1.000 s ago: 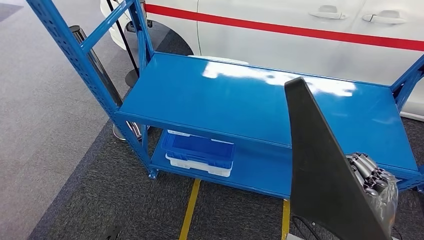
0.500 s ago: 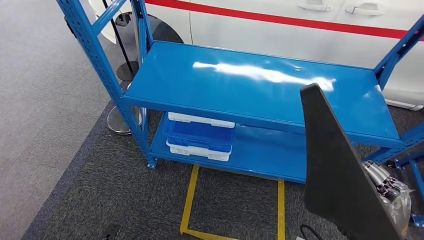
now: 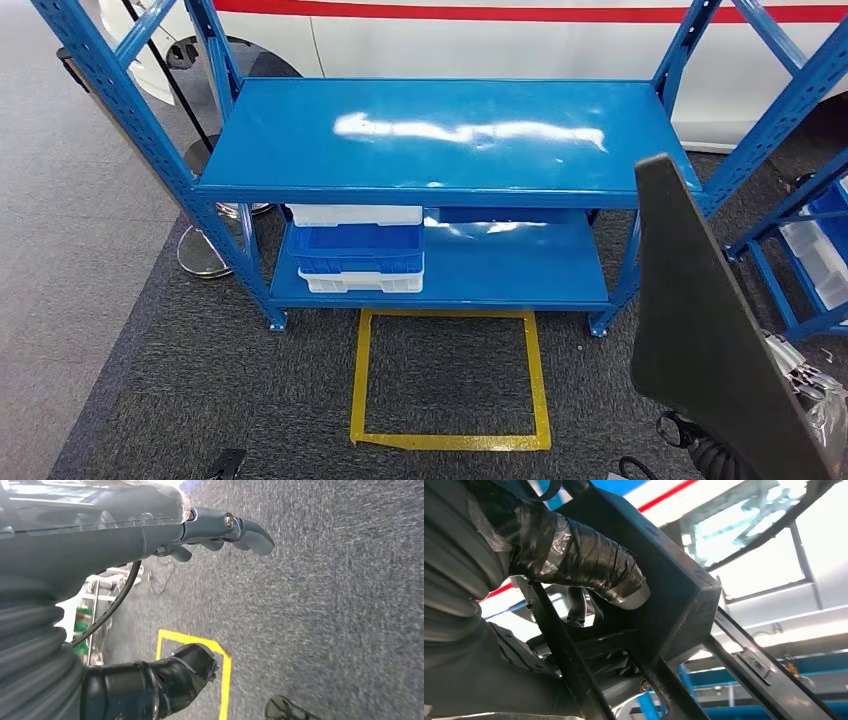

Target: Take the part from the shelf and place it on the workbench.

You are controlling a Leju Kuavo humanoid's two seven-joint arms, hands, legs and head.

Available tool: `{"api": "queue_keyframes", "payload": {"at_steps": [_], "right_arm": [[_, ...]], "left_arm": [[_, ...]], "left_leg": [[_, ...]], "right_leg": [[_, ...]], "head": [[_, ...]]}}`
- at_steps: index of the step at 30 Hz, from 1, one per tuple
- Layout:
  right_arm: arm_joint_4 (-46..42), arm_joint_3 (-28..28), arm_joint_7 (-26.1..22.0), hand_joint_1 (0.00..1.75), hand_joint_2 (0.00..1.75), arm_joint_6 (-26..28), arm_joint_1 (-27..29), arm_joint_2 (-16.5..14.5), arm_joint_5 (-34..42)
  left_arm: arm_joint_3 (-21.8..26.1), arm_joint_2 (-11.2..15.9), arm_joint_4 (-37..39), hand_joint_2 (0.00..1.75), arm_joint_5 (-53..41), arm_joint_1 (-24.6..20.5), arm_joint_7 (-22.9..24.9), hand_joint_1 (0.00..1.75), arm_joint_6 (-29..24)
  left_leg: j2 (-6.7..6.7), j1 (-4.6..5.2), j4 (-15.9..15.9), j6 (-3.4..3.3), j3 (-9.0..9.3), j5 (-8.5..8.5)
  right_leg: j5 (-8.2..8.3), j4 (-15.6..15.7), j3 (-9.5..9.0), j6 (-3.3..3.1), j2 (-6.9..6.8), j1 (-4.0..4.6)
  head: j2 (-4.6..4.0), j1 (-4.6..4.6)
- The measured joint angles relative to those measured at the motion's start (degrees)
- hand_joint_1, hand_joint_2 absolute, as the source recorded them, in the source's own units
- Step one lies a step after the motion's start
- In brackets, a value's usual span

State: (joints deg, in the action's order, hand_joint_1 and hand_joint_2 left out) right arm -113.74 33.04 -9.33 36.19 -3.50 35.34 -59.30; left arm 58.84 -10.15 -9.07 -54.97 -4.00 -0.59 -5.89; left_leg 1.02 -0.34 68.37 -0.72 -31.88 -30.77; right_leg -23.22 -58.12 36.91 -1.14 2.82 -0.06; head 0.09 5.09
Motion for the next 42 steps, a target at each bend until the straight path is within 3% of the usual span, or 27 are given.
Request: {"api": "queue_keyframes", "payload": {"at_steps": [2,3,5,6,7,10,11,12,14,15,17,18,20,21,22,23,25,26,27,29,31,33,35,37,39,41,42], "right_arm": [[-0.32,-0.40,0.29,1.75,1.75,0.03,0.54,0.01,-0.36],[-0.50,-0.65,0.38,1.75,1.75,0.07,0.86,0.02,-0.59],[-0.85,-1.13,0.58,1.75,1.75,0.13,1.72,0.06,-1.07],[-1.01,-1.31,0.68,1.75,1.75,0.15,2.21,0.09,-1.31],[-1.14,-1.49,0.78,1.75,1.75,0.16,2.64,0.13,-1.54],[-1.43,-1.90,1.05,1.75,1.75,0.17,3.50,0.15,-2.06],[-1.48,-2.02,1.19,1.75,1.75,0.17,3.80,0.13,-2.18],[-1.50,-2.18,1.32,1.75,1.75,0.16,4.13,0.13,-2.31],[-1.54,-2.55,1.50,1.75,1.75,0.16,4.68,0.13,-2.50],[-1.58,-2.74,1.56,1.75,1.75,0.16,4.82,0.13,-2.56],[-1.84,-3.10,1.66,1.75,1.75,0.16,4.92,0.13,-2.60],[-2.00,-3.25,1.70,1.75,1.75,0.15,4.96,0.13,-2.60],[-2.27,-3.54,1.72,1.75,1.75,0.06,5.08,0.17,-2.60],[-2.32,-3.63,1.72,1.75,1.75,-0.02,5.17,0.19,-2.60],[-2.36,-3.73,1.70,1.75,1.75,-0.12,5.14,0.20,-2.60],[-2.38,-3.78,1.67,1.75,1.75,-0.24,5.09,0.19,-2.60],[-2.39,-3.84,1.62,1.75,1.75,-0.51,4.90,0.11,-2.60],[-2.38,-3.84,1.60,1.75,1.75,-0.63,4.87,0.07,-2.60],[-2.38,-3.84,1.60,1.75,1.75,-0.74,4.87,0.04,-2.60],[-2.37,-3.84,1.60,1.75,1.75,-0.86,4.87,0.04,-2.59],[-2.37,-3.84,1.60,1.75,1.75,-0.88,4.86,0.04,-2.58],[-2.37,-3.86,1.60,1.75,1.75,-0.88,4.79,0.04,-2.58],[-2.38,-3.88,1.60,1.75,1.75,-0.94,4.71,0.04,-2.56],[-2.37,-3.89,1.60,1.75,1.75,-1.05,4.73,0.07,-2.54],[-2.34,-3.90,1.60,1.75,1.75,-1.21,4.65,0.10,-2.54],[-2.30,-3.91,1.60,1.75,1.75,-1.31,4.50,0.07,-2.54],[-2.25,-3.91,1.60,1.75,1.75,-1.32,4.48,0.05,-2.54]], "left_arm": [[0.00,0.01,0.00,1.75,-0.16,-0.04,0.01,0.00,-0.04],[0.00,0.01,0.00,1.75,-0.22,-0.07,0.01,0.00,-0.10],[-0.01,-0.09,0.01,1.75,-0.29,-0.09,-0.02,0.00,-0.26],[-0.02,-0.15,0.02,1.75,-0.31,-0.10,-0.07,0.00,-0.39],[-0.02,-0.21,0.02,1.75,-0.32,-0.08,-0.14,0.00,-0.51],[-0.01,-0.21,0.02,1.75,-0.40,0.09,-0.34,0.00,-0.90],[0.00,-0.19,0.02,1.75,-0.42,0.11,-0.42,0.00,-0.98],[0.00,-0.16,0.02,1.75,-0.44,0.09,-0.55,0.00,-1.05],[0.00,-0.13,0.02,1.75,-0.45,0.00,-0.79,0.00,-1.13],[0.00,-0.12,0.02,1.75,-0.46,-0.07,-0.88,0.00,-1.15],[0.00,-0.15,0.02,1.75,-0.46,-0.18,-0.95,0.00,-1.15],[-0.01,-0.16,0.02,1.75,-0.45,-0.24,-0.95,0.00,-1.15],[-0.01,-0.20,0.02,1.75,-0.40,-0.29,-0.98,0.00,-1.16],[-0.01,-0.20,0.02,1.75,-0.35,-0.29,-1.00,0.00,-1.16],[0.00,-0.20,0.02,1.75,-0.29,-0.23,-1.02,0.00,-1.20],[0.00,-0.21,0.02,1.75,-0.25,-0.10,-1.04,0.00,-1.24],[0.00,-0.24,0.02,1.75,-0.20,0.17,-1.03,0.00,-1.37],[0.00,-0.24,0.02,1.75,-0.19,0.27,-1.03,0.00,-1.44],[0.00,-0.22,0.02,1.75,-0.16,0.30,-1.03,0.00,-1.50],[0.00,-0.15,0.02,1.75,-0.08,0.27,-1.02,0.00,-1.58],[0.00,-0.12,0.02,1.75,-0.03,0.22,-1.01,0.00,-1.59],[0.00,-0.11,0.01,1.75,-0.02,0.20,-0.99,0.00,-1.59],[0.00,-0.11,0.02,1.75,-0.03,0.13,-0.90,0.00,-1.61],[0.00,-0.23,0.03,1.75,-0.06,-0.01,-0.74,0.00,-1.63],[0.01,-0.32,0.03,1.75,-0.11,-0.06,-0.61,0.00,-1.68],[0.02,-0.28,0.02,1.75,-0.19,0.01,-0.51,0.00,-1.75],[0.02,-0.26,0.02,1.75,-0.22,0.04,-0.48,0.00,-1.76]], "left_leg": [[2.30,-0.03,-7.76,-0.35,5.20,-1.01],[2.95,0.01,-10.07,-0.49,6.49,-1.85],[2.08,-0.03,-11.13,-0.91,6.33,-1.66],[1.32,-0.16,-11.22,-1.26,5.77,-1.03],[0.45,-0.31,-11.30,-1.70,5.09,-0.33],[-2.10,-0.24,-11.24,-2.42,2.79,1.60],[-2.90,-0.17,-11.09,-2.41,1.95,2.19],[-3.68,-0.12,-10.86,-2.36,1.05,2.73],[-5.15,-0.11,-10.22,-2.14,-0.87,3.59],[-5.78,-0.10,-9.88,-1.98,-1.63,3.93],[-6.77,-0.05,-9.48,-1.43,-2.47,4.57],[-7.25,-0.06,-9.51,-1.09,-2.52,4.98],[-8.25,-0.20,-9.91,-0.34,-2.50,5.97],[-8.19,-0.31,-9.99,0.06,-2.62,6.16],[-7.18,-0.41,-9.68,0.45,-2.90,5.47],[-5.63,-0.46,-8.45,0.73,-3.35,3.60],[-2.35,-0.51,-2.96,0.94,-4.65,-2.31],[-1.70,-0.47,0.64,0.89,-5.29,-4.77],[-1.48,-0.43,3.61,0.83,-5.55,-5.82],[-1.29,-0.37,5.02,0.65,-4.17,-4.22],[0.20,-0.37,-0.97,0.24,0.55,-1.49],[2.44,-0.39,-8.40,-0.12,5.22,-1.48],[2.80,-0.25,-10.99,-0.26,6.44,-2.00],[1.40,-0.48,-11.18,-0.77,5.58,-0.98],[-0.26,-0.68,-11.50,-1.63,4.46,0.29],[-1.85,-0.29,-11.28,-2.10,3.07,1.31],[-2.65,-0.12,-11.06,-2.14,2.21,1.76]], "right_leg": [[0.95,-1.08,1.64,0.61,1.07,-0.02],[1.51,-1.27,2.09,0.93,1.59,0.02],[2.79,-0.99,2.66,1.60,2.66,0.06],[2.46,-1.13,3.04,1.92,2.43,0.09],[0.96,-2.00,3.53,2.24,1.63,0.09],[-7.70,-10.46,5.27,3.27,-1.82,-0.43],[-9.14,-13.96,5.58,3.61,-2.27,-0.72],[-9.09,-16.52,5.45,3.88,-2.50,-0.98],[-6.10,-16.45,2.76,4.19,-2.92,-1.32],[-4.87,-13.54,-0.10,4.17,-3.56,-1.37],[-5.97,-4.80,-6.79,3.62,-5.69,-0.95],[-6.96,-1.40,-8.92,3.12,-6.43,-0.60],[-7.49,1.48,-9.73,1.99,-6.25,0.07],[-6.82,1.71,-9.21,1.45,-5.82,0.01],[-6.14,2.01,-8.70,0.91,-5.34,-0.08],[-5.35,2.22,-8.05,0.31,-4.90,-0.23],[-3.91,2.22,-6.44,-0.53,-3.82,-0.24],[-3.29,2.03,-5.55,-0.76,-3.22,-0.12],[-2.69,1.72,-4.56,-0.80,-2.53,-0.03],[-1.66,0.85,-2.51,-0.65,-1.16,0.02],[-0.85,-0.30,-0.41,-0.24,0.20,-0.08],[-0.02,-1.38,1.11,0.35,1.42,-0.10],[1.16,-1.55,1.86,1.04,2.61,-0.10],[1.50,-1.65,2.53,1.71,2.99,-0.13],[-1.69,-4.21,3.79,2.37,0.77,-0.12],[-7.06,-10.51,5.41,3.05,-1.88,-0.48],[-8.67,-13.88,5.91,3.33,-2.38,-0.77]], "head": [[0.00,-0.02],[-0.01,-0.02],[-0.02,-0.02],[-0.02,-0.09],[-0.02,-0.27],[-0.02,-0.87],[-0.02,-0.93],[-0.02,-0.97],[-0.02,-1.05],[-0.02,-1.07],[-0.02,-1.03],[-0.02,-1.03],[-0.02,-1.17],[-0.02,-1.31],[-0.03,-1.39],[-0.03,-1.35],[-0.04,-1.23],[-0.04,-1.20],[-0.04,-1.19],[-0.04,-1.17],[-0.03,-1.14],[-0.02,-1.12],[-0.03,-1.13],[-0.03,-1.19],[-0.03,-1.64],[-0.04,-2.10],[-0.04,-2.16]]}}
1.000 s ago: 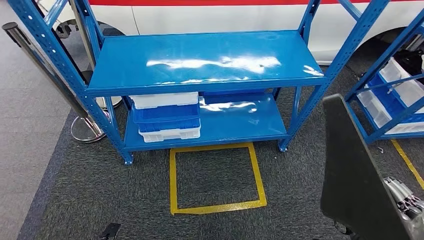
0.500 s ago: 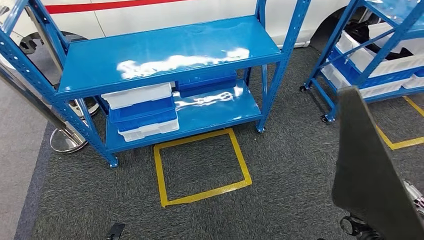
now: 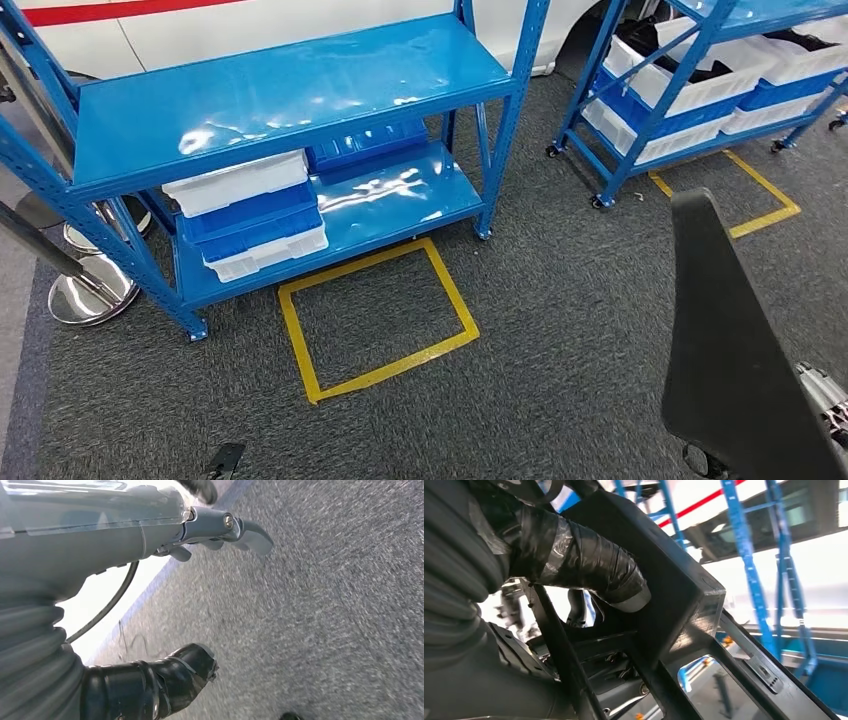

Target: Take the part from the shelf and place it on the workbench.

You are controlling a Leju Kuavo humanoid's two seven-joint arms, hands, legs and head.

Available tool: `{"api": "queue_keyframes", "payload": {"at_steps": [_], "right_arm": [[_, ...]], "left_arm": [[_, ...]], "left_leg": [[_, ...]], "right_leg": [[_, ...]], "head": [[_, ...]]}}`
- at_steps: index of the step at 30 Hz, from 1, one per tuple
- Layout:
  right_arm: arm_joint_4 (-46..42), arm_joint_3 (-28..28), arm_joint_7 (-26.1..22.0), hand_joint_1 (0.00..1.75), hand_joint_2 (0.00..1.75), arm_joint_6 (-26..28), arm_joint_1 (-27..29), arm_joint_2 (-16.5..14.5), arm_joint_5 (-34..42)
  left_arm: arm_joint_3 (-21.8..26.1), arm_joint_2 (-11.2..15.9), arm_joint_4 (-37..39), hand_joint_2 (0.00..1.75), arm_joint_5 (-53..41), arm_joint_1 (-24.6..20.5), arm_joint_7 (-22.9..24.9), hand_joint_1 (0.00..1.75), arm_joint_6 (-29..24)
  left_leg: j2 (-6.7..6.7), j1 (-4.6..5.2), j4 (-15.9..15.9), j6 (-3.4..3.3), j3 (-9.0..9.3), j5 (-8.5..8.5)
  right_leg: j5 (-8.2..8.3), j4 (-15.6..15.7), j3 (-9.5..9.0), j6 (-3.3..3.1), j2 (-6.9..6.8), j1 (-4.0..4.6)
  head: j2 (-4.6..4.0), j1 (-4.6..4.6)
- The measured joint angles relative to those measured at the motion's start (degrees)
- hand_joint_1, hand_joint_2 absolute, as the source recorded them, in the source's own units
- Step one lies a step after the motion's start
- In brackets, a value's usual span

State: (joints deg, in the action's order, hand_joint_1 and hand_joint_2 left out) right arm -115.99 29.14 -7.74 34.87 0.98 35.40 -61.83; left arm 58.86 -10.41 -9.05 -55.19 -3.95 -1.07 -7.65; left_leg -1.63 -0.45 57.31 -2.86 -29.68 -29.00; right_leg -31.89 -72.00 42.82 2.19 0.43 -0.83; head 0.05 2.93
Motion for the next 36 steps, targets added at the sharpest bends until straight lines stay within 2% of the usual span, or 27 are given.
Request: {"api": "queue_keyframes", "payload": {"at_steps": [1,2,3,4,6,8,10,11,12,14,15,16,17,18,20,21,23,25,27,28,30,31,32,33,34,35,36], "right_arm": [[0.05,0.00,0.00,1.75,1.75,-0.01,0.01,-0.01,0.00],[0.12,0.00,0.00,1.75,1.75,-0.01,0.01,-0.01,0.00],[0.17,0.00,0.00,1.75,1.75,-0.01,0.01,-0.01,0.00],[0.19,0.00,0.00,1.75,1.75,-0.01,0.00,-0.01,0.00],[0.19,-0.01,0.01,1.75,1.75,-0.04,-0.12,-0.01,0.00],[0.19,-0.02,0.16,1.75,1.75,-0.26,-0.36,0.03,-0.17],[0.20,-0.02,0.44,1.75,1.75,-0.61,-0.62,0.09,-0.45],[0.20,-0.01,0.57,1.75,1.75,-0.73,-0.79,0.11,-0.55],[0.24,-0.01,0.71,1.75,1.75,-0.80,-1.01,0.13,-0.63],[0.31,0.00,1.03,1.75,1.75,-0.92,-1.42,0.09,-0.87],[0.36,0.00,1.22,1.75,1.75,-1.00,-1.54,0.07,-1.07],[0.39,0.00,1.44,1.75,1.75,-1.06,-1.56,0.05,-1.24],[0.44,0.00,1.69,1.75,1.75,-1.12,-1.57,0.05,-1.39],[0.50,0.00,1.94,1.75,1.75,-1.24,-1.60,0.05,-1.49],[0.68,0.00,2.37,1.75,1.75,-1.59,-1.86,0.05,-1.56],[0.78,0.00,2.58,1.75,1.75,-1.84,-2.18,0.05,-1.57],[1.15,0.01,3.08,1.75,1.75,-2.43,-3.04,0.04,-1.85],[1.95,0.05,3.71,1.75,1.75,-3.24,-4.38,-0.02,-2.47],[3.46,0.24,4.52,1.75,1.75,-4.55,-6.35,-0.34,-3.41],[4.54,0.48,5.08,1.75,1.75,-5.37,-7.72,-0.75,-4.08],[6.91,1.06,6.49,1.75,1.75,-6.67,-10.76,-1.93,-5.50],[8.08,1.38,7.21,1.75,1.75,-7.16,-12.12,-2.53,-6.06],[9.18,1.66,7.80,1.75,1.75,-7.57,-13.27,-2.97,-6.43],[10.16,1.95,8.27,1.75,1.75,-7.96,-14.27,-3.23,-6.62],[10.97,2.22,8.64,1.75,1.75,-8.27,-15.17,-3.36,-6.70],[11.68,2.45,9.00,1.75,1.75,-8.51,-16.04,-3.39,-6.73],[12.16,2.60,9.30,1.75,1.75,-8.63,-16.81,-3.29,-6.66]], "left_arm": [[0.00,0.02,0.00,1.75,-0.02,0.00,0.03,0.00,0.00],[0.00,0.04,0.00,1.75,-0.02,-0.04,0.06,0.00,0.00],[0.00,0.05,0.00,1.75,-0.02,-0.09,0.06,0.00,0.00],[0.00,0.05,0.00,1.75,-0.02,-0.15,0.06,0.00,0.01],[0.00,-0.02,0.00,1.75,-0.02,-0.25,0.06,0.00,0.02],[0.00,-0.10,0.00,1.75,-0.01,-0.31,0.14,0.00,0.02],[0.01,-0.17,0.01,1.75,0.00,-0.34,0.31,0.00,0.03],[0.01,-0.18,0.01,1.75,0.00,-0.32,0.37,0.00,0.04],[0.02,-0.21,0.01,1.75,0.01,-0.23,0.43,0.00,0.04],[0.02,-0.24,0.01,1.75,0.01,0.01,0.53,0.00,0.02],[0.02,-0.23,0.01,1.75,0.02,0.11,0.56,0.00,0.01],[0.02,-0.18,0.01,1.75,0.02,0.14,0.60,0.00,-0.02],[0.03,-0.10,0.00,1.75,0.07,0.15,0.62,0.00,-0.04],[0.04,-0.03,0.00,1.75,0.11,0.14,0.63,0.00,-0.05],[0.09,0.03,0.01,1.75,0.28,0.08,0.65,0.00,-0.07],[0.11,0.03,0.01,1.75,0.33,0.05,0.65,0.00,-0.08],[0.19,0.00,0.02,1.75,0.44,0.06,0.71,0.00,-0.15],[0.28,-0.10,0.05,1.75,0.55,0.03,0.83,0.00,-0.30],[0.46,-0.18,0.07,1.75,0.77,-0.18,0.91,0.00,-0.50],[0.61,-0.22,0.07,1.75,0.93,-0.23,0.92,0.00,-0.59],[0.97,-0.16,0.07,1.75,1.15,-0.31,0.91,0.00,-0.69],[1.13,-0.15,0.07,1.75,1.20,-0.33,0.92,0.00,-0.69],[1.24,-0.14,0.07,1.75,1.20,-0.36,0.96,0.00,-0.67],[1.31,-0.13,0.07,1.75,1.20,-0.39,1.01,0.00,-0.61],[1.33,-0.13,0.07,1.75,1.20,-0.42,1.06,0.00,-0.50],[1.34,-0.14,0.07,1.75,1.20,-0.50,1.09,0.00,-0.36],[1.35,-0.21,0.07,1.75,1.20,-0.57,1.09,0.00,-0.21]], "left_leg": [[-0.81,0.13,0.31,0.00,-0.90,0.42],[-1.58,0.22,0.66,0.03,-1.79,0.78],[-2.29,0.31,1.01,0.10,-2.64,1.09],[-2.92,0.39,1.29,0.19,-3.30,1.37],[-4.00,0.45,1.43,0.56,-3.97,1.99],[-5.03,0.21,1.10,1.21,-3.98,2.77],[-5.73,-0.08,0.71,1.99,-4.07,3.38],[-4.87,-0.19,0.84,2.33,-4.28,2.93],[-3.39,-0.25,1.72,2.57,-4.66,1.59],[0.16,-0.34,6.81,2.79,-6.08,-3.47],[0.98,-0.34,10.50,2.83,-6.93,-5.91],[1.28,-0.33,13.69,2.94,-7.46,-7.34],[1.34,-0.34,15.42,3.04,-7.32,-7.48],[1.40,-0.38,15.07,3.16,-6.27,-6.48],[2.67,-0.70,9.31,3.52,-2.07,-3.97],[3.91,-0.87,5.91,3.60,0.00,-3.54],[5.62,-1.06,2.47,3.47,1.69,-3.92],[4.70,-1.05,2.49,2.77,1.22,-3.39],[3.08,-1.06,2.25,1.63,0.43,-2.34],[2.17,-1.02,2.10,1.13,-0.28,-1.68],[0.54,-0.48,2.10,0.54,-1.81,-0.43],[-0.27,-0.21,2.14,0.47,-2.64,0.16],[-1.01,0.05,2.20,0.37,-3.45,0.73],[-1.69,0.32,2.23,0.29,-4.20,1.25],[-2.27,0.59,2.25,0.19,-4.89,1.75],[-2.79,0.82,2.26,0.12,-5.48,2.25],[-3.25,0.96,2.25,0.09,-5.88,2.68]], "right_leg": [[-0.45,-2.54,0.02,0.23,-0.23,-0.28],[0.49,-3.21,-0.85,0.38,-0.33,-0.45],[2.10,-1.92,-2.75,0.40,-0.53,-0.56],[3.42,1.25,-5.60,0.26,-1.10,-0.54],[3.01,9.59,-11.60,-0.53,-3.37,0.05],[1.78,14.28,-14.10,-1.47,-4.61,1.05],[2.94,15.60,-13.92,-2.51,-3.79,1.47],[3.72,16.28,-13.71,-3.00,-3.34,1.41],[4.58,16.89,-13.36,-3.51,-2.88,1.25],[6.00,17.18,-12.04,-4.09,-1.81,1.09],[6.50,16.85,-11.09,-4.27,-1.15,1.10],[6.91,16.38,-10.06,-4.23,-0.43,1.09],[7.25,15.77,-8.99,-4.08,0.28,1.03],[7.52,15.08,-7.93,-3.86,0.98,0.88],[7.93,13.41,-5.78,-3.28,2.35,0.46],[8.14,12.47,-4.73,-2.94,3.01,0.37],[8.94,11.22,-3.22,-2.28,4.28,0.44],[10.17,11.24,-2.55,-1.69,5.50,0.47],[9.16,10.37,-1.57,-1.18,4.36,0.48],[7.08,8.47,-0.77,-0.92,2.95,0.42],[1.46,1.77,0.91,-0.44,0.23,0.19],[-0.39,-1.83,1.42,-0.28,-0.31,0.03],[-0.91,-4.33,1.32,-0.27,-0.51,-0.05],[-0.25,-5.15,0.39,-0.42,-0.57,-0.04],[1.09,-4.06,-1.46,-0.77,-0.64,0.07],[2.38,-0.93,-4.46,-1.40,-1.09,0.41],[2.63,3.46,-8.02,-2.25,-2.26,0.99]], "head": [[-0.01,-0.01],[-0.01,-0.02],[-0.01,-0.01],[-0.01,0.00],[-0.01,0.05],[-0.01,0.00],[-0.01,-0.15],[-0.01,-0.20],[-0.01,-0.18],[-0.01,0.00],[-0.01,0.06],[-0.01,0.12],[-0.01,0.13],[-0.01,0.12],[-0.01,0.22],[-0.01,0.33],[-0.01,0.51],[-0.01,0.52],[-0.01,0.17],[-0.01,-0.09],[-0.01,-0.51],[-0.01,-0.53],[-0.01,-0.53],[-0.01,-0.55],[-0.01,-0.54],[-0.01,-0.52],[-0.01,-0.47]]}}
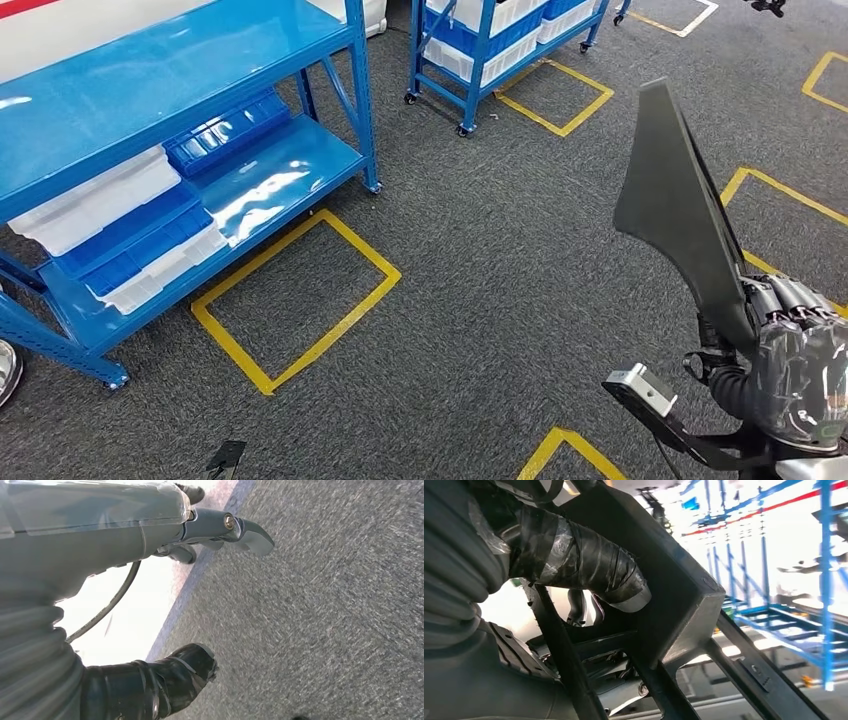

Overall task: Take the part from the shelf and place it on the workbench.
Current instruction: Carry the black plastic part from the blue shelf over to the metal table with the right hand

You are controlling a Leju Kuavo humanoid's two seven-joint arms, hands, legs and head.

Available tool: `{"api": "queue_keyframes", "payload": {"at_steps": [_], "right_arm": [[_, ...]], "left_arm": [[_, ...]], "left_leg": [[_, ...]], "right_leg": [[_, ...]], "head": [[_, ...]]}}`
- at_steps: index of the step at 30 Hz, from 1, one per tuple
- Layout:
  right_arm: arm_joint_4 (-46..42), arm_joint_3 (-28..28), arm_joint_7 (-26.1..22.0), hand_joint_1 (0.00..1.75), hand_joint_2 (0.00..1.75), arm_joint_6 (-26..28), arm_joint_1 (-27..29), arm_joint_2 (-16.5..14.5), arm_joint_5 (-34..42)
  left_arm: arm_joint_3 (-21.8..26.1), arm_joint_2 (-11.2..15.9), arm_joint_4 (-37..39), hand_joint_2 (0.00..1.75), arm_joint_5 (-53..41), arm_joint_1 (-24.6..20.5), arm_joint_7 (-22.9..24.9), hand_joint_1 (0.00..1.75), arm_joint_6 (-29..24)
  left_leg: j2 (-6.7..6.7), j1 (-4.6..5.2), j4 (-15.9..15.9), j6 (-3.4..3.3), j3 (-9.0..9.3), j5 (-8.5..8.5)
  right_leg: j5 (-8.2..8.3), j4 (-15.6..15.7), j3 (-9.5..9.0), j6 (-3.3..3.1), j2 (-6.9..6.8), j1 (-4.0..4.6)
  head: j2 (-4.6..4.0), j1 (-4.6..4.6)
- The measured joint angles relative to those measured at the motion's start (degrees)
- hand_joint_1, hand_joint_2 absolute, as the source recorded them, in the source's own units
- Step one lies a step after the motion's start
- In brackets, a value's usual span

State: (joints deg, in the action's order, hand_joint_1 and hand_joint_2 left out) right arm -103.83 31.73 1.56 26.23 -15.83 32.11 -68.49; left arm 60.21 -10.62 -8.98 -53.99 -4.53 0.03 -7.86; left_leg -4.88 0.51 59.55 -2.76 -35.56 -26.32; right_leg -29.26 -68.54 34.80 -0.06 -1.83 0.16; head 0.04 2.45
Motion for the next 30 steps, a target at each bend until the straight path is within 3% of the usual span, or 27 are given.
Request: {"api": "queue_keyframes", "payload": {"at_steps": [2,3,5,6,8,10,12,14,16,18,20,21,23,25,27,28,30], "right_arm": [[0.48,0.08,0.61,1.75,1.75,-0.09,-1.27,0.53,0.28],[0.55,0.05,0.90,1.75,1.75,-0.12,-1.69,1.00,0.46],[0.57,-0.03,1.37,1.75,1.75,-0.13,-2.02,2.18,0.85],[0.57,-0.09,1.51,1.75,1.75,-0.14,-2.11,2.71,1.11],[0.59,-0.23,1.59,1.75,1.75,-0.23,-2.43,3.46,1.84],[0.68,-0.38,1.35,1.75,1.75,-0.46,-2.75,3.81,2.59],[0.93,-0.44,0.94,1.75,1.75,-0.90,-2.95,3.92,3.18],[1.23,-0.50,0.70,1.75,1.75,-1.32,-3.29,4.00,3.57],[1.49,-0.61,0.55,1.75,1.75,-1.53,-3.87,4.18,3.72],[1.76,-0.73,0.27,1.75,1.75,-1.69,-4.53,4.46,3.73],[2.00,-0.86,0.04,1.75,1.75,-1.95,-5.07,4.81,3.79],[2.11,-0.91,-0.01,1.75,1.75,-2.07,-5.36,4.99,3.84],[2.33,-0.97,-0.04,1.75,1.75,-2.21,-5.95,5.29,3.98],[2.52,-0.98,-0.08,1.75,1.75,-2.32,-6.33,5.46,4.22],[2.66,-0.98,-0.09,1.75,1.75,-2.46,-6.31,5.59,4.52],[2.72,-0.98,-0.10,1.75,1.75,-2.52,-6.29,5.72,4.65],[2.76,-1.02,-0.12,1.75,1.75,-2.56,-6.32,6.12,4.91]], "left_arm": [[0.10,-0.16,0.00,1.75,0.11,-0.06,-0.37,0.00,0.39],[0.21,-0.22,0.00,1.75,0.25,-0.02,-0.84,0.00,0.69],[0.45,-0.35,0.01,1.75,0.51,0.05,-1.95,0.00,1.33],[0.54,-0.38,0.01,1.75,0.55,0.09,-2.34,0.00,1.51],[0.59,-0.42,0.01,1.75,0.51,0.26,-2.70,0.00,1.61],[0.64,-0.38,0.02,1.75,0.50,0.46,-2.90,0.00,1.59],[0.79,-0.15,0.02,1.75,0.51,0.54,-2.99,0.00,1.47],[0.96,0.08,0.02,1.75,0.52,0.52,-2.98,0.00,1.28],[1.09,0.16,0.02,1.75,0.52,0.48,-2.85,0.00,1.09],[1.20,0.15,0.02,1.75,0.50,0.49,-2.66,0.00,0.96],[1.27,0.06,0.03,1.75,0.44,0.40,-2.57,0.00,0.86],[1.30,0.03,0.03,1.75,0.40,0.33,-2.56,0.00,0.81],[1.34,0.02,0.03,1.75,0.33,0.32,-2.55,0.00,0.73],[1.36,0.10,0.02,1.75,0.25,0.43,-2.59,0.00,0.72],[1.37,0.13,0.02,1.75,0.17,0.55,-2.72,0.00,0.77],[1.38,0.14,0.02,1.75,0.15,0.57,-2.80,0.00,0.83],[1.38,0.14,0.02,1.75,0.14,0.49,-2.97,0.00,0.93]], "left_leg": [[-0.92,-0.08,-0.21,0.26,-0.36,0.82],[-1.45,-0.30,-0.44,0.55,-0.38,1.22],[-2.28,-0.70,-1.06,1.21,-0.38,1.98],[-1.57,-0.82,-0.90,1.47,-0.52,1.66],[1.68,-0.85,2.38,1.72,-1.78,-1.43],[4.25,-0.94,9.15,1.92,-3.92,-5.79],[4.64,-1.05,13.29,2.34,-4.62,-6.93],[4.96,-1.36,9.57,2.94,-1.54,-4.62],[6.79,-1.64,3.66,3.19,2.24,-3.36],[8.14,-1.69,2.01,2.75,3.02,-3.67],[7.37,-1.81,2.19,2.09,2.57,-3.44],[6.83,-1.86,2.13,1.74,2.49,-3.30],[5.62,-1.99,1.71,1.11,2.44,-2.92],[4.40,-1.72,1.47,0.71,2.27,-2.67],[3.15,-1.56,1.43,0.60,2.09,-2.59],[2.50,-1.50,1.43,0.59,2.08,-2.58],[1.33,-1.43,1.36,0.62,2.20,-2.60]], "right_leg": [[-1.33,8.52,-6.02,-1.51,-2.53,1.25],[-2.05,10.93,-7.30,-2.00,-3.20,1.78],[-1.15,13.32,-7.71,-2.75,-2.45,2.11],[-0.17,14.35,-7.72,-3.19,-1.89,2.05],[1.73,15.85,-7.47,-3.69,-0.62,1.58],[2.68,15.47,-6.20,-3.57,0.85,1.42],[3.10,14.22,-4.53,-3.14,2.49,1.15],[3.06,12.28,-2.70,-2.63,4.09,0.65],[2.64,9.89,-0.74,-1.82,5.48,0.20],[2.42,7.91,0.88,-1.12,6.70,0.17],[2.62,7.15,1.67,-0.74,7.79,0.14],[2.53,6.82,2.00,-0.55,7.55,0.12],[0.59,3.60,3.64,0.04,5.07,-0.04],[-2.82,-3.31,6.87,0.67,2.46,-0.32],[-4.44,-8.36,9.13,0.82,1.99,-0.58],[-3.76,-8.00,8.78,0.70,1.94,-0.57],[-0.32,-1.55,5.07,0.14,1.14,-0.26]], "head": [[-0.01,0.01],[-0.02,-0.01],[-0.02,-0.05],[-0.02,-0.08],[-0.02,-0.14],[-0.02,-0.14],[-0.02,-0.10],[-0.02,-0.09],[-0.02,0.06],[-0.02,0.26],[-0.02,0.33],[-0.02,0.29],[-0.02,-0.10],[-0.02,-0.47],[-0.02,-0.52],[-0.02,-0.52],[-0.02,-0.52]]}}
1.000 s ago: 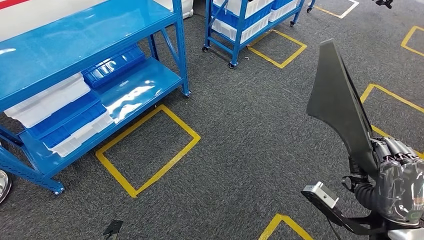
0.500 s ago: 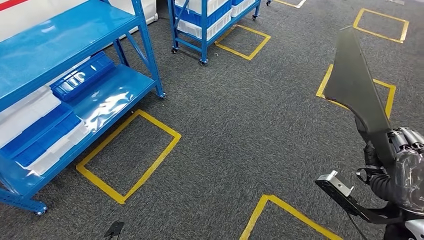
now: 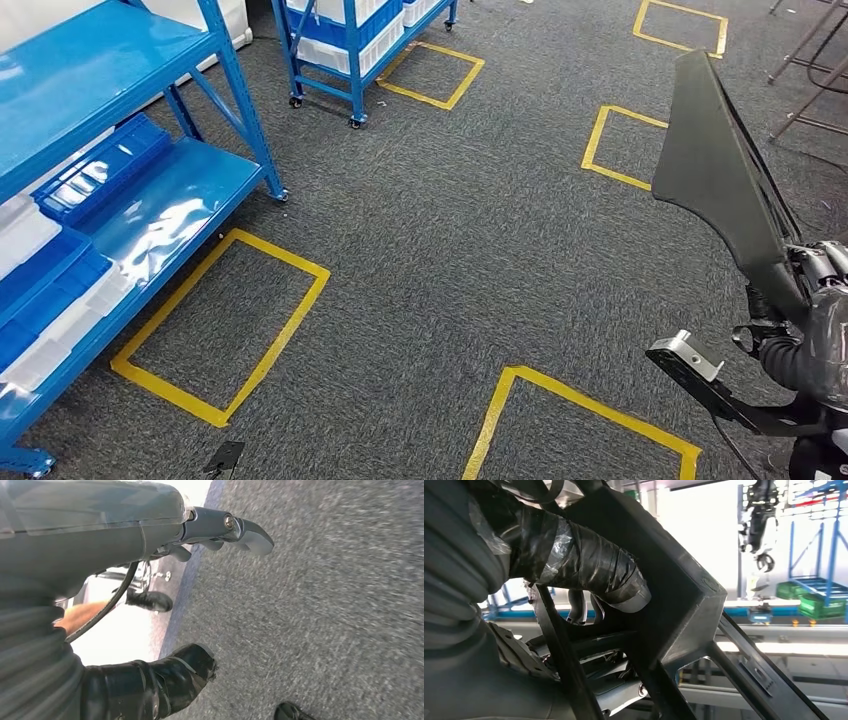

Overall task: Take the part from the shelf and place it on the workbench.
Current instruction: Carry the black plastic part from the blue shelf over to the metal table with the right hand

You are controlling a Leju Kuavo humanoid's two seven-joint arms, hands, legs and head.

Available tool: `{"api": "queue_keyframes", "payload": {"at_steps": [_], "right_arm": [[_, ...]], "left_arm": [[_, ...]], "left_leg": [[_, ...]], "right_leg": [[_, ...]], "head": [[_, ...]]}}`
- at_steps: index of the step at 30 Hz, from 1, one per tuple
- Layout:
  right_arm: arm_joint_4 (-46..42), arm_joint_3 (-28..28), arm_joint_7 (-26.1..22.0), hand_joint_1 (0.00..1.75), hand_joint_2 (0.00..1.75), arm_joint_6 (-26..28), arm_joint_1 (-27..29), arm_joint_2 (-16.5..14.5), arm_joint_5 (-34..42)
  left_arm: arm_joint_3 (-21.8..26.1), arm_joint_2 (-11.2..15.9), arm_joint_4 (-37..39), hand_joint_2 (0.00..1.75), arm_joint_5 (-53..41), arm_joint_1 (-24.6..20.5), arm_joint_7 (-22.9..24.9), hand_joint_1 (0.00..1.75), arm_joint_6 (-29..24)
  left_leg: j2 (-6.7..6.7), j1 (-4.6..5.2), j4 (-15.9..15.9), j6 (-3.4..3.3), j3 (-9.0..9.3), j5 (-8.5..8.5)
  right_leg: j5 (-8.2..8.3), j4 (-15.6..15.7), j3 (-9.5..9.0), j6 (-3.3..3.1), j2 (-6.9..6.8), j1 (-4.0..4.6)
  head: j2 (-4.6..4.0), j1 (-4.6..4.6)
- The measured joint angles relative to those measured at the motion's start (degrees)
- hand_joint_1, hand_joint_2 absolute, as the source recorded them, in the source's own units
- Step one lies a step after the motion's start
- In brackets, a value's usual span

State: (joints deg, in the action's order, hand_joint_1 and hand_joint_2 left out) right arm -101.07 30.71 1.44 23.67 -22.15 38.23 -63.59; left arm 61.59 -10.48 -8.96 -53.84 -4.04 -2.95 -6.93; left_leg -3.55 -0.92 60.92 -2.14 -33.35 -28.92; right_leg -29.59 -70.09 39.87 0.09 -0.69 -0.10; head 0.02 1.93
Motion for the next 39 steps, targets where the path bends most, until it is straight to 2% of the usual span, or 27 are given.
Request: {"api": "queue_keyframes", "payload": {"at_steps": [2,3,4,6,8,10,11,12,13,14,15,17,19,21,22,23,25,27,28,29,31,32,33,34,36,37,39], "right_arm": [[-0.02,-0.18,-0.05,1.75,1.75,-0.02,-0.16,0.47,0.27],[-0.05,-0.31,-0.11,1.75,1.75,-0.03,-0.32,0.67,0.38],[-0.08,-0.43,-0.15,1.75,1.75,-0.04,-0.49,0.83,0.45],[-0.16,-0.57,-0.25,1.75,1.75,-0.07,-0.73,1.35,0.55],[-0.22,-0.64,-0.28,1.75,1.75,-0.18,-1.15,1.79,0.64],[-0.24,-0.67,-0.35,1.75,1.75,-0.44,-1.66,1.79,0.73],[-0.20,-0.67,-0.43,1.75,1.75,-0.61,-1.77,1.74,0.78],[-0.13,-0.66,-0.56,1.75,1.75,-0.78,-1.79,1.66,0.82],[-0.02,-0.66,-0.69,1.75,1.75,-0.92,-1.84,1.61,0.85],[0.13,-0.66,-0.80,1.75,1.75,-1.01,-1.96,1.54,0.86],[0.27,-0.66,-0.87,1.75,1.75,-1.05,-2.10,1.46,0.87],[0.52,-0.65,-0.92,1.75,1.75,-1.10,-2.40,1.37,0.88],[0.70,-0.64,-0.96,1.75,1.75,-1.15,-2.61,1.27,0.90],[0.83,-0.63,-0.99,1.75,1.75,-1.18,-2.65,1.27,0.94],[0.87,-0.63,-1.01,1.75,1.75,-1.19,-2.72,1.33,0.95],[0.97,-0.63,-1.02,1.75,1.75,-1.27,-2.98,1.33,0.93],[1.72,-0.42,-0.95,1.75,1.75,-1.90,-4.09,0.46,0.20],[4.02,0.52,-0.51,1.75,1.75,-3.15,-6.24,-2.03,-1.65],[5.89,1.33,-0.16,1.75,1.75,-3.75,-7.74,-3.76,-2.68],[8.12,2.28,0.19,1.75,1.75,-4.25,-9.46,-5.61,-3.58],[12.90,4.21,0.76,1.75,1.75,-4.98,-13.37,-9.07,-4.68],[15.09,5.09,1.01,1.75,1.75,-5.29,-15.35,-10.58,-4.98],[16.98,5.87,1.22,1.75,1.75,-5.52,-17.14,-11.87,-5.19],[18.45,6.52,1.45,1.75,1.75,-5.67,-18.59,-12.94,-5.38],[20.30,7.48,1.85,1.75,1.75,-5.78,-20.46,-14.21,-5.72],[20.73,7.83,2.06,1.75,1.75,-5.73,-20.96,-14.52,-5.86],[20.91,8.27,2.49,1.75,1.75,-5.47,-21.54,-14.65,-6.09]], "left_arm": [[0.00,-0.03,0.00,1.75,-0.06,-0.10,-0.19,0.00,0.10],[0.00,-0.04,0.00,1.75,-0.10,-0.11,-0.32,0.00,0.14],[0.00,-0.07,0.00,1.75,-0.13,-0.09,-0.43,0.00,0.17],[0.00,-0.18,0.00,1.75,-0.15,-0.12,-0.57,0.00,0.21],[0.00,-0.23,0.00,1.75,-0.16,-0.19,-0.63,0.00,0.19],[0.00,-0.20,0.00,1.75,-0.17,-0.14,-0.62,0.00,0.10],[0.00,-0.20,0.00,1.75,-0.18,-0.08,-0.58,0.00,0.03],[0.00,-0.18,0.00,1.75,-0.19,-0.02,-0.56,0.00,-0.06],[0.00,-0.14,0.00,1.75,-0.20,0.04,-0.53,0.00,-0.18],[0.00,-0.08,0.00,1.75,-0.21,0.09,-0.51,0.00,-0.28],[0.00,-0.01,0.00,1.75,-0.22,0.10,-0.50,0.00,-0.36],[0.00,0.15,0.01,1.75,-0.22,0.11,-0.49,0.00,-0.42],[0.00,0.22,0.02,1.75,-0.21,0.01,-0.50,0.00,-0.45],[0.01,0.11,0.02,1.75,-0.21,-0.16,-0.52,0.00,-0.46],[0.01,0.07,0.01,1.75,-0.22,-0.19,-0.51,0.00,-0.52],[0.02,0.04,-0.01,1.75,-0.22,-0.17,-0.51,0.00,-0.60],[0.02,0.10,-0.03,1.75,-0.22,-0.05,-0.46,0.00,-0.80],[0.02,0.19,-0.04,1.75,-0.56,-0.06,-0.01,0.00,-0.99],[0.02,0.23,-0.04,1.75,-0.95,-0.14,0.42,0.00,-1.05],[-0.02,0.26,-0.03,1.75,-1.54,-0.27,1.04,0.00,-1.05],[-0.26,0.26,-0.02,1.75,-2.78,-0.56,2.34,0.00,-0.89],[-0.44,0.26,-0.02,1.75,-3.24,-0.66,2.88,0.00,-0.78],[-0.60,0.27,-0.02,1.75,-3.50,-0.72,3.24,0.00,-0.68],[-0.71,0.27,-0.02,1.75,-3.60,-0.76,3.38,0.00,-0.57],[-0.85,0.15,-0.02,1.75,-3.79,-0.82,3.06,0.00,-0.12],[-0.95,0.10,-0.02,1.75,-3.99,-0.85,2.64,0.00,0.24],[-1.30,0.00,-0.02,1.75,-4.57,-0.76,1.64,0.00,1.00]], "left_leg": [[-1.09,0.06,-0.45,0.19,0.25,0.10],[-1.64,0.09,-0.75,0.37,0.36,0.21],[-2.24,0.11,-1.10,0.59,0.49,0.34],[-3.19,0.08,-1.52,1.10,0.83,0.30],[-1.21,-0.02,0.10,1.36,0.43,-1.00],[2.07,-0.06,6.16,1.32,-2.41,-4.08],[2.81,0.00,9.92,1.30,-4.41,-5.54],[3.14,0.06,12.69,1.31,-6.02,-6.17],[3.26,0.11,13.61,1.32,-6.78,-5.70],[3.41,0.15,12.17,1.30,-6.41,-4.07],[3.96,0.16,8.92,1.24,-5.12,-1.81],[6.48,-0.04,2.62,0.96,-2.39,0.84],[7.90,0.03,0.44,0.64,-1.41,0.88],[6.75,0.13,-0.41,0.10,-1.00,1.25],[6.07,0.01,-1.03,-0.25,-0.64,1.49],[5.34,-0.15,-1.74,-0.53,-0.21,1.73],[3.88,-0.22,-2.73,-0.77,0.51,1.92],[2.28,-0.15,-3.00,-0.61,0.80,1.79],[1.45,-0.16,-3.01,-0.47,0.89,1.65],[0.64,-0.16,-3.00,-0.30,1.02,1.49],[-0.74,-0.18,-3.04,0.10,1.49,1.12],[-1.31,-0.10,-3.08,0.37,1.70,0.97],[-1.74,-0.05,-3.14,0.70,1.85,0.85],[-2.12,-0.03,-3.22,1.04,1.97,0.76],[-2.85,-0.21,-3.41,1.82,2.25,0.52],[-2.42,-0.42,-3.18,2.12,2.38,0.17],[0.15,-0.69,0.14,2.30,1.03,-1.69]], "right_leg": [[2.26,7.62,-4.13,-0.59,-2.51,0.92],[2.61,9.73,-5.11,-0.88,-3.36,1.43],[2.51,10.56,-5.31,-1.09,-3.57,1.85],[3.13,11.71,-5.63,-1.59,-2.24,1.99],[3.78,13.05,-6.48,-2.00,-1.05,1.69],[4.01,13.44,-6.82,-2.45,0.14,1.56],[3.96,13.24,-6.69,-2.67,0.82,1.60],[3.84,12.95,-6.55,-2.79,1.60,1.64],[3.71,12.60,-6.40,-2.86,2.43,1.67],[3.52,12.17,-6.27,-2.84,3.29,1.67],[3.26,11.66,-6.14,-2.73,4.12,1.63],[2.64,10.42,-5.58,-2.27,5.54,1.52],[2.41,9.72,-4.81,-1.55,6.72,1.14],[2.64,9.96,-4.49,-0.78,7.78,0.78],[2.54,9.90,-4.38,-0.41,7.36,0.82],[1.95,8.97,-3.89,-0.05,6.21,0.83],[-0.55,3.83,-1.23,0.82,2.90,0.47],[-2.50,-2.27,2.37,1.64,1.34,-0.39],[-2.19,-3.34,3.29,1.94,1.03,-0.78],[-0.81,-2.25,3.06,2.15,0.72,-1.13],[3.35,4.85,-0.20,2.28,-0.80,-1.47],[4.71,8.34,-1.94,2.10,-1.79,-1.20],[5.35,10.73,-3.15,1.75,-2.53,-0.85],[5.21,11.66,-3.60,1.33,-2.90,-0.43],[5.04,12.02,-3.90,0.37,-2.15,0.16],[5.07,12.40,-4.26,-0.02,-1.70,0.24],[5.13,13.19,-5.12,-1.01,-0.80,0.18]], "head": [[0.00,-0.02],[0.00,0.00],[0.00,0.01],[0.00,0.07],[0.00,0.11],[0.00,0.24],[0.00,0.31],[0.00,0.36],[0.00,0.36],[0.00,0.37],[0.00,0.38],[0.00,0.28],[0.00,0.33],[0.00,0.52],[0.00,0.45],[0.00,0.24],[0.00,-0.16],[0.00,-0.27],[0.00,-0.28],[0.00,-0.28],[0.00,-0.29],[0.00,-0.30],[0.00,-0.28],[0.00,-0.22],[0.00,-0.10],[0.00,-0.02],[0.00,0.14]]}}
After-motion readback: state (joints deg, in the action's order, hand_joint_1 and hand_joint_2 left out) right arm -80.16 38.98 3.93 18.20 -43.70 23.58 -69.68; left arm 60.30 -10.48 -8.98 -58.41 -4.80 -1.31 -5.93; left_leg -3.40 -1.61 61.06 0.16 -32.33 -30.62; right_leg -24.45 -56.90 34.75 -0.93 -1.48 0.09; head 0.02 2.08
